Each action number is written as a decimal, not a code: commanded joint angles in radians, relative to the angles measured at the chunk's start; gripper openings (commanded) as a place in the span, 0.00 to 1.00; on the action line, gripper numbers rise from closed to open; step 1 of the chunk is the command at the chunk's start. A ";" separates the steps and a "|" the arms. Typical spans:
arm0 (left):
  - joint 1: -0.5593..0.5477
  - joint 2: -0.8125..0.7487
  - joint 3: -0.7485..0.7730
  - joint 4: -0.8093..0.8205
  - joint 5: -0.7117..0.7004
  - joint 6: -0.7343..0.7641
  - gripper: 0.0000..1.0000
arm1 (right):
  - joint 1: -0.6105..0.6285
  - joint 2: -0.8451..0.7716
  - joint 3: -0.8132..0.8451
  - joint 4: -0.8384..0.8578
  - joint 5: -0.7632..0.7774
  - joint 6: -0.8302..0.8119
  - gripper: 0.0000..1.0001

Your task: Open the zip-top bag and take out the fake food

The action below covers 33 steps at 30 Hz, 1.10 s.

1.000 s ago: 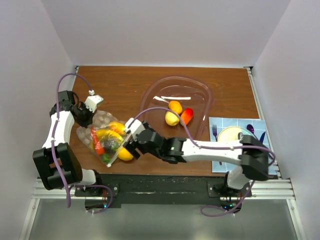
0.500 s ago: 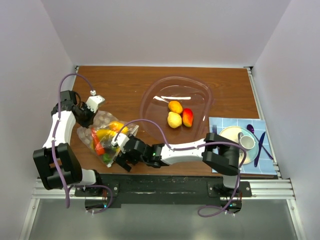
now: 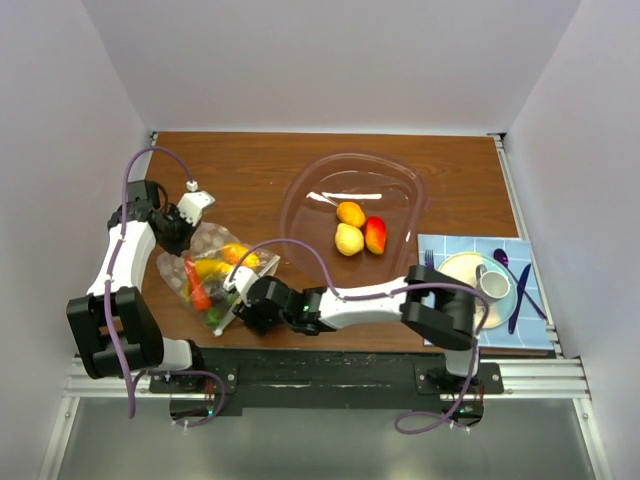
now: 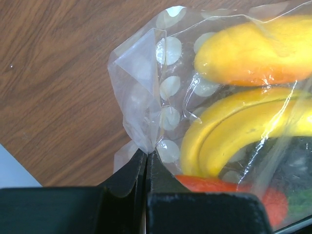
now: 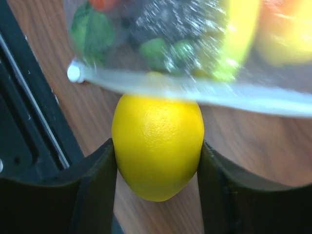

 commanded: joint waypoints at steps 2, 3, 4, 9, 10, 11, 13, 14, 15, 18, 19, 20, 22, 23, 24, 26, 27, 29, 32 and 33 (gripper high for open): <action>-0.004 -0.006 -0.008 0.055 -0.063 -0.016 0.00 | -0.002 -0.301 -0.090 -0.054 0.109 -0.014 0.36; -0.005 -0.006 -0.009 0.060 -0.068 -0.016 0.00 | -0.005 -0.332 -0.103 -0.086 0.129 -0.012 0.35; -0.005 -0.006 -0.009 0.064 -0.071 -0.015 0.00 | -0.009 -0.367 -0.122 -0.101 0.141 -0.015 0.33; -0.005 0.001 -0.011 0.063 -0.071 -0.021 0.00 | -0.107 -0.549 -0.167 -0.172 0.256 -0.006 0.29; -0.005 0.001 -0.011 0.057 -0.068 -0.021 0.00 | -0.142 -0.561 -0.173 -0.175 0.275 0.008 0.27; -0.008 -0.001 -0.009 0.052 -0.064 -0.022 0.00 | -0.181 -0.566 -0.169 -0.183 0.283 0.038 0.27; -0.015 -0.004 -0.009 0.038 -0.059 -0.029 0.00 | -0.288 -0.543 -0.141 -0.224 0.319 0.066 0.26; -0.024 -0.012 -0.008 0.035 -0.056 -0.032 0.00 | -0.317 -0.524 -0.126 -0.245 0.318 0.081 0.26; -0.028 -0.016 -0.008 0.032 -0.054 -0.036 0.00 | -0.360 -0.483 -0.117 -0.261 0.309 0.082 0.28; -0.051 -0.039 -0.005 0.014 -0.047 -0.044 0.00 | -0.396 -0.403 -0.094 -0.267 0.293 0.074 0.36; -0.056 -0.045 -0.004 0.007 -0.045 -0.047 0.00 | -0.399 -0.386 -0.080 -0.270 0.300 0.071 0.51; -0.064 -0.050 -0.004 0.007 -0.045 -0.047 0.00 | -0.402 -0.368 -0.068 -0.275 0.295 0.063 0.61; -0.065 -0.050 -0.004 0.007 -0.045 -0.049 0.00 | -0.410 -0.336 -0.038 -0.279 0.298 0.059 0.89; -0.065 -0.045 -0.008 0.009 -0.045 -0.049 0.00 | -0.410 -0.332 -0.028 -0.282 0.307 0.060 0.96; -0.065 -0.042 -0.011 0.012 -0.048 -0.049 0.00 | -0.411 -0.329 -0.018 -0.284 0.313 0.060 0.99; -0.065 -0.032 -0.020 0.024 -0.050 -0.049 0.00 | -0.411 -0.335 0.006 -0.286 0.312 0.059 0.99; -0.067 -0.029 -0.024 0.030 -0.051 -0.049 0.00 | -0.410 -0.340 0.024 -0.289 0.304 0.059 0.99; -0.067 -0.024 -0.034 0.037 -0.050 -0.047 0.00 | -0.407 -0.366 0.034 -0.292 0.263 0.046 0.98; -0.065 -0.018 -0.047 0.055 -0.062 -0.049 0.00 | -0.342 -0.426 -0.004 -0.225 0.186 0.005 0.99; -0.065 -0.015 -0.052 0.072 -0.070 -0.047 0.00 | -0.281 -0.438 -0.039 -0.203 0.163 -0.009 0.99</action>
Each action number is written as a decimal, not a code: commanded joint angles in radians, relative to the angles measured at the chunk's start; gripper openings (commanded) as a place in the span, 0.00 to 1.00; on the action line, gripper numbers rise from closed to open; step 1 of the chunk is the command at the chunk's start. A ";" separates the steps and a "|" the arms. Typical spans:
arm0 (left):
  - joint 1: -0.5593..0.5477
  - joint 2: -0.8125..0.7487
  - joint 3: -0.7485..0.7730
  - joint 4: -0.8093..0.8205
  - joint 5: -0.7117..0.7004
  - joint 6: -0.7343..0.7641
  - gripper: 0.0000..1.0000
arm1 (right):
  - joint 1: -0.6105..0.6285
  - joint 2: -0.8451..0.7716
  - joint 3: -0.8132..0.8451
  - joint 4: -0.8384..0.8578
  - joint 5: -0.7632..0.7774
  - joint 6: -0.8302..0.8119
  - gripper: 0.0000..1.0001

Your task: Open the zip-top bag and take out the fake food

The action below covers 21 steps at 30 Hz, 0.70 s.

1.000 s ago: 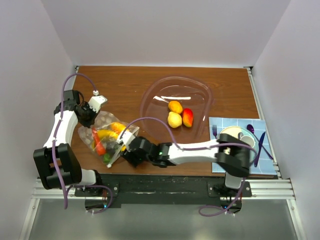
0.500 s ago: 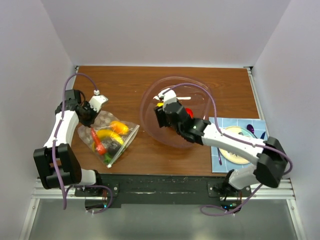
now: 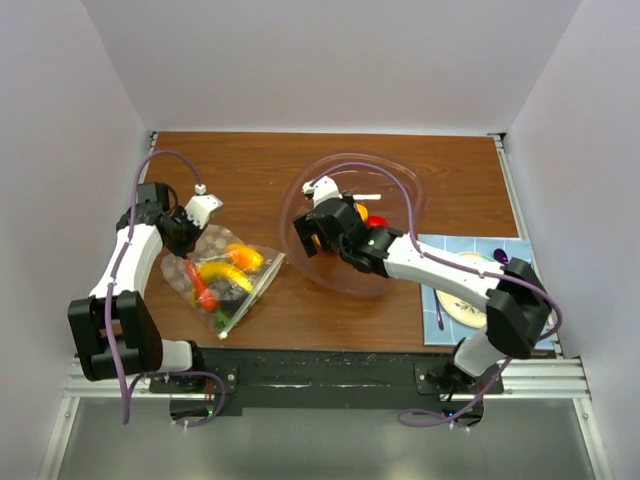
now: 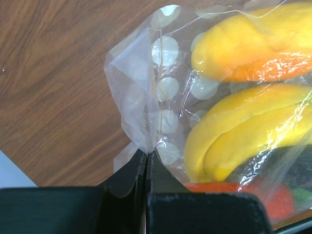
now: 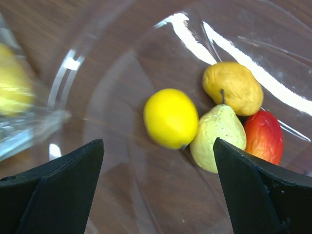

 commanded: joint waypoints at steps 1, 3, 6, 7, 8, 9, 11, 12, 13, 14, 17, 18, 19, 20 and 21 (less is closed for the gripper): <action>-0.003 0.010 -0.025 0.055 -0.018 -0.013 0.00 | 0.150 -0.104 -0.037 0.111 -0.086 -0.065 0.98; -0.003 0.017 -0.038 0.079 -0.044 -0.007 0.00 | 0.235 -0.104 -0.079 0.157 -0.107 -0.062 0.88; -0.003 0.036 -0.055 0.116 -0.070 -0.001 0.00 | 0.322 -0.061 -0.138 0.234 -0.126 -0.048 0.78; -0.003 0.048 -0.063 0.124 -0.083 -0.001 0.00 | 0.334 -0.044 -0.144 0.258 -0.135 -0.038 0.76; -0.003 0.054 -0.063 0.130 -0.084 -0.002 0.00 | 0.349 -0.020 -0.147 0.281 -0.148 -0.030 0.74; -0.003 0.066 -0.063 0.136 -0.087 -0.002 0.00 | 0.352 0.023 -0.143 0.287 -0.162 -0.024 0.72; -0.004 0.077 -0.063 0.139 -0.090 -0.004 0.00 | 0.368 0.072 -0.129 0.306 -0.184 -0.016 0.73; -0.006 0.080 -0.064 0.141 -0.092 -0.002 0.00 | 0.371 0.118 -0.111 0.309 -0.184 -0.018 0.74; -0.006 0.082 -0.064 0.139 -0.090 -0.005 0.00 | 0.371 0.138 -0.097 0.309 -0.184 -0.022 0.76; -0.007 0.080 -0.066 0.139 -0.090 -0.002 0.00 | 0.372 0.155 -0.086 0.316 -0.179 -0.028 0.77; -0.010 0.071 -0.072 0.139 -0.093 0.008 0.00 | 0.372 0.220 -0.040 0.344 -0.147 -0.067 0.81; -0.010 0.070 -0.071 0.138 -0.093 0.011 0.00 | 0.371 0.234 -0.017 0.346 -0.144 -0.074 0.82; -0.013 0.069 -0.074 0.136 -0.096 0.013 0.00 | 0.372 0.258 -0.003 0.350 -0.138 -0.099 0.83; -0.012 0.069 -0.074 0.136 -0.097 0.021 0.00 | 0.371 0.267 0.011 0.359 -0.121 -0.108 0.85; -0.012 0.069 -0.074 0.136 -0.098 0.022 0.00 | 0.369 0.280 0.038 0.364 -0.115 -0.119 0.85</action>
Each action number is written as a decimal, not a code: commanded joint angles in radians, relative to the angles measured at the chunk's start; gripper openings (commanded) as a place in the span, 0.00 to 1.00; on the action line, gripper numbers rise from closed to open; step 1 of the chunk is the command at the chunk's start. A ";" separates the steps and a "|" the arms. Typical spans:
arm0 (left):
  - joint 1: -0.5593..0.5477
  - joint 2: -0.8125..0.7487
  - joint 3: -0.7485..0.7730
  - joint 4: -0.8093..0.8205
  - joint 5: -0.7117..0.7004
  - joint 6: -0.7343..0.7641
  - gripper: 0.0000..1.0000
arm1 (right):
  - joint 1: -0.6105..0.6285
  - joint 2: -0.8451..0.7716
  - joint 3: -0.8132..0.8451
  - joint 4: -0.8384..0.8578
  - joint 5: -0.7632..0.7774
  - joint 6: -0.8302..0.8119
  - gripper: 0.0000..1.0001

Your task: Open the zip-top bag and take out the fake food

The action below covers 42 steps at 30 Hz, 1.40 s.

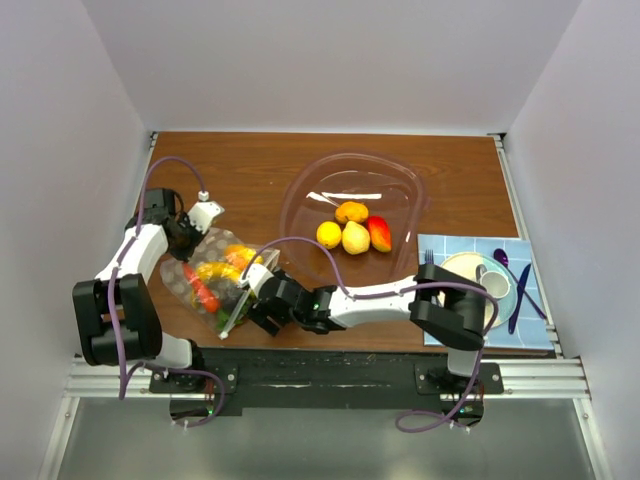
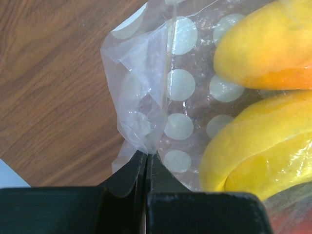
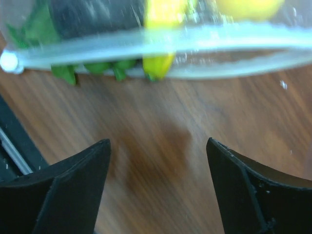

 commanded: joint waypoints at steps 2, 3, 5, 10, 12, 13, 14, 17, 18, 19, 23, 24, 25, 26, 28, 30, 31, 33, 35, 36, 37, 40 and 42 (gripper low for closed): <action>-0.007 -0.010 -0.015 0.021 -0.011 0.030 0.00 | -0.003 0.036 0.158 0.107 0.043 -0.077 0.86; -0.009 -0.006 -0.015 0.021 -0.009 0.030 0.00 | -0.004 0.048 0.172 0.108 0.031 -0.080 0.86; -0.009 -0.003 -0.015 0.022 -0.008 0.033 0.00 | -0.004 0.078 0.200 0.129 0.020 -0.085 0.86; -0.010 0.005 -0.024 0.016 0.006 0.049 0.00 | -0.012 0.149 0.253 0.145 0.023 -0.098 0.85; -0.012 0.007 -0.025 0.016 0.006 0.055 0.00 | -0.019 0.174 0.266 0.159 0.019 -0.100 0.85; -0.012 0.007 -0.025 0.016 0.008 0.056 0.00 | -0.022 0.181 0.272 0.162 0.013 -0.100 0.85; -0.012 0.010 -0.025 0.013 0.011 0.062 0.00 | -0.030 0.189 0.282 0.163 0.008 -0.098 0.84; -0.012 0.016 -0.027 0.016 0.012 0.070 0.00 | -0.047 0.212 0.302 0.153 -0.020 -0.086 0.83; -0.013 0.023 -0.028 0.018 0.009 0.069 0.00 | -0.047 0.203 0.301 0.145 -0.018 -0.083 0.82; -0.012 0.027 -0.028 0.021 0.003 0.072 0.00 | -0.049 0.186 0.293 0.139 -0.018 -0.074 0.82; -0.012 0.037 -0.045 0.051 -0.017 0.085 0.00 | -0.050 0.071 0.137 0.183 -0.041 -0.072 0.84; -0.013 0.043 -0.047 0.058 -0.026 0.089 0.00 | -0.050 0.048 0.113 0.188 -0.049 -0.072 0.84; -0.012 0.050 -0.047 0.065 -0.031 0.092 0.00 | -0.050 0.015 0.094 0.188 -0.056 -0.074 0.84; -0.012 0.056 -0.047 0.076 -0.035 0.093 0.00 | -0.052 0.001 0.064 0.188 -0.066 -0.074 0.84; -0.012 0.073 -0.039 0.084 -0.046 0.093 0.00 | -0.052 -0.016 0.046 0.179 -0.075 -0.083 0.84; -0.013 0.082 -0.036 0.099 -0.052 0.093 0.00 | -0.050 -0.024 0.036 0.162 -0.078 -0.091 0.83; -0.012 0.086 -0.036 0.104 -0.060 0.092 0.00 | -0.050 -0.027 0.031 0.166 -0.080 -0.092 0.83; -0.013 0.092 -0.032 0.110 -0.064 0.092 0.00 | -0.052 -0.021 0.029 0.169 -0.069 -0.103 0.83; -0.018 0.100 -0.025 0.102 -0.066 0.086 0.00 | -0.058 0.002 0.052 0.169 -0.061 -0.108 0.83; -0.018 0.100 -0.019 0.098 -0.063 0.087 0.00 | -0.061 0.011 0.062 0.168 -0.061 -0.112 0.83; -0.020 0.099 -0.018 0.094 -0.061 0.084 0.00 | -0.068 0.020 0.072 0.169 -0.069 -0.114 0.83; -0.026 0.088 -0.013 0.082 -0.055 0.087 0.00 | -0.081 0.062 0.135 0.169 -0.081 -0.123 0.83; -0.032 0.083 -0.012 0.078 -0.048 0.090 0.00 | -0.087 0.098 0.166 0.168 -0.083 -0.132 0.83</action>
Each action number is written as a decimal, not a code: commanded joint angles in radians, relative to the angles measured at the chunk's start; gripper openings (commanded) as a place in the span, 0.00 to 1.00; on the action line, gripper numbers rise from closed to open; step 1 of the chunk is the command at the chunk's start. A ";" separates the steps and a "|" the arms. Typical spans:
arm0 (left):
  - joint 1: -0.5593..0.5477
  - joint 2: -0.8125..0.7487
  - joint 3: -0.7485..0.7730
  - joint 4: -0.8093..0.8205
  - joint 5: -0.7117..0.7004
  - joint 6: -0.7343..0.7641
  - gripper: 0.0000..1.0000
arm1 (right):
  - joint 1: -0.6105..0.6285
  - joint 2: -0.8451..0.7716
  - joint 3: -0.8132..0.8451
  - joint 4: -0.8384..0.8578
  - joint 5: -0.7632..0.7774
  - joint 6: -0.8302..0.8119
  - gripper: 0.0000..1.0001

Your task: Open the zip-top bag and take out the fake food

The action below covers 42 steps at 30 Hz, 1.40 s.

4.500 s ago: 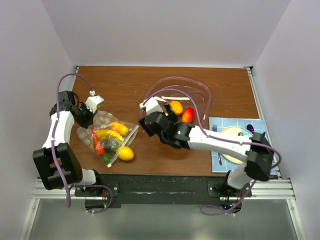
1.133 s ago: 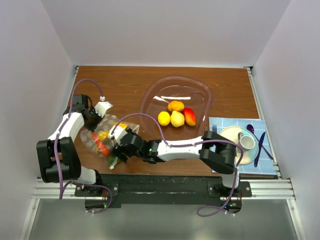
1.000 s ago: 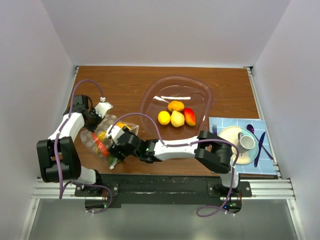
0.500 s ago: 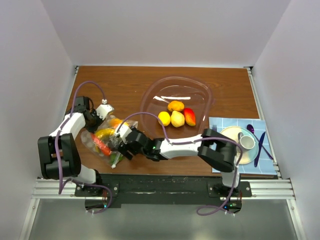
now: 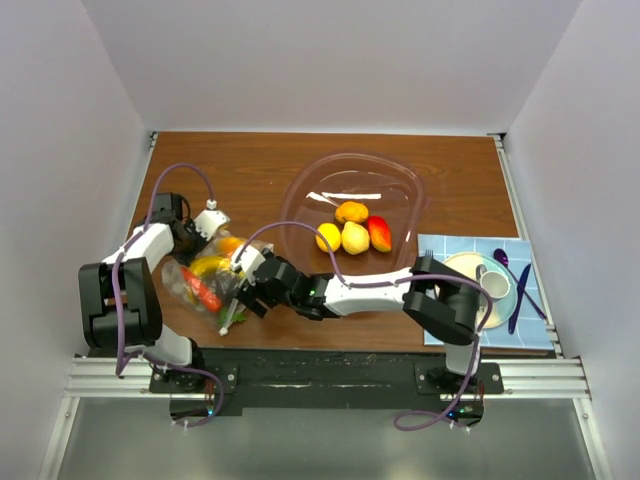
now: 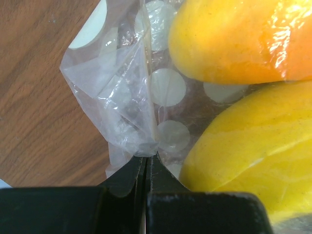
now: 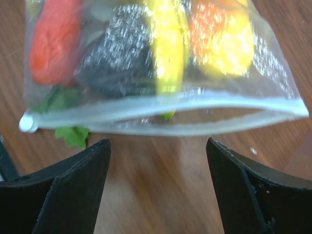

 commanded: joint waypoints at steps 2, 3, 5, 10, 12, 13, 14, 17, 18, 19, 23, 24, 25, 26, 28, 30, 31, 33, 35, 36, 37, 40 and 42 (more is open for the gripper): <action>-0.020 -0.007 0.027 -0.008 0.012 0.012 0.00 | -0.032 0.070 0.132 0.027 -0.034 -0.031 0.83; -0.025 -0.007 0.026 -0.008 0.013 0.012 0.00 | -0.039 0.093 0.146 0.025 -0.040 -0.031 0.82; -0.033 -0.009 0.029 -0.020 0.021 0.011 0.00 | -0.055 0.115 0.182 0.022 -0.055 -0.032 0.82; -0.040 -0.010 0.032 -0.044 0.056 0.018 0.00 | -0.080 0.150 0.221 0.039 -0.098 -0.026 0.74; -0.045 -0.007 0.034 -0.046 0.062 0.018 0.00 | -0.085 0.158 0.225 0.041 -0.123 -0.009 0.60; -0.045 -0.003 0.035 -0.047 0.061 0.015 0.00 | -0.083 0.159 0.227 0.033 -0.124 -0.003 0.54; -0.045 -0.001 0.040 -0.047 0.061 0.015 0.00 | -0.083 0.159 0.226 0.025 -0.129 0.005 0.49; -0.045 -0.001 0.037 -0.040 0.052 0.015 0.00 | -0.082 0.130 0.178 0.025 -0.141 0.043 0.30; -0.043 -0.001 0.035 -0.035 0.038 0.011 0.00 | -0.082 0.118 0.160 0.033 -0.143 0.055 0.26; -0.045 -0.002 0.032 -0.022 0.029 0.008 0.00 | -0.082 0.103 0.119 0.037 -0.144 0.067 0.24; -0.040 0.008 0.021 0.017 -0.025 -0.005 0.00 | -0.077 -0.010 0.008 0.053 -0.132 0.112 0.14; -0.042 0.011 0.023 0.031 -0.049 -0.015 0.00 | -0.071 -0.034 -0.009 0.030 -0.121 0.117 0.12; -0.037 0.020 0.023 0.038 -0.063 -0.023 0.00 | -0.066 -0.055 -0.038 0.018 -0.112 0.121 0.12; -0.033 0.025 0.032 0.045 -0.073 -0.028 0.00 | -0.059 -0.083 -0.052 0.007 -0.088 0.130 0.11; -0.016 0.037 0.055 0.049 -0.080 -0.043 0.00 | -0.039 -0.158 -0.084 -0.045 -0.056 0.138 0.10; -0.004 0.039 0.070 0.048 -0.076 -0.054 0.00 | -0.029 -0.225 -0.103 -0.106 -0.009 0.166 0.05; -0.001 0.040 0.082 0.045 -0.074 -0.055 0.00 | -0.029 -0.244 -0.106 -0.128 0.001 0.176 0.04; 0.001 0.037 0.090 0.035 -0.064 -0.058 0.00 | -0.029 -0.288 -0.109 -0.194 0.049 0.186 0.03; 0.003 0.022 0.092 0.029 -0.053 -0.058 0.00 | -0.029 -0.310 -0.100 -0.248 0.118 0.189 0.02; 0.003 0.013 0.090 0.023 -0.048 -0.058 0.00 | -0.029 -0.321 -0.091 -0.296 0.145 0.187 0.01; 0.003 0.008 0.087 0.017 -0.041 -0.058 0.00 | -0.029 -0.322 -0.084 -0.317 0.182 0.180 0.01; 0.000 -0.010 0.064 0.006 -0.014 -0.052 0.00 | -0.031 -0.324 -0.049 -0.389 0.299 0.160 0.00; -0.001 -0.025 0.050 0.008 -0.011 -0.052 0.00 | -0.031 -0.330 -0.022 -0.416 0.351 0.141 0.00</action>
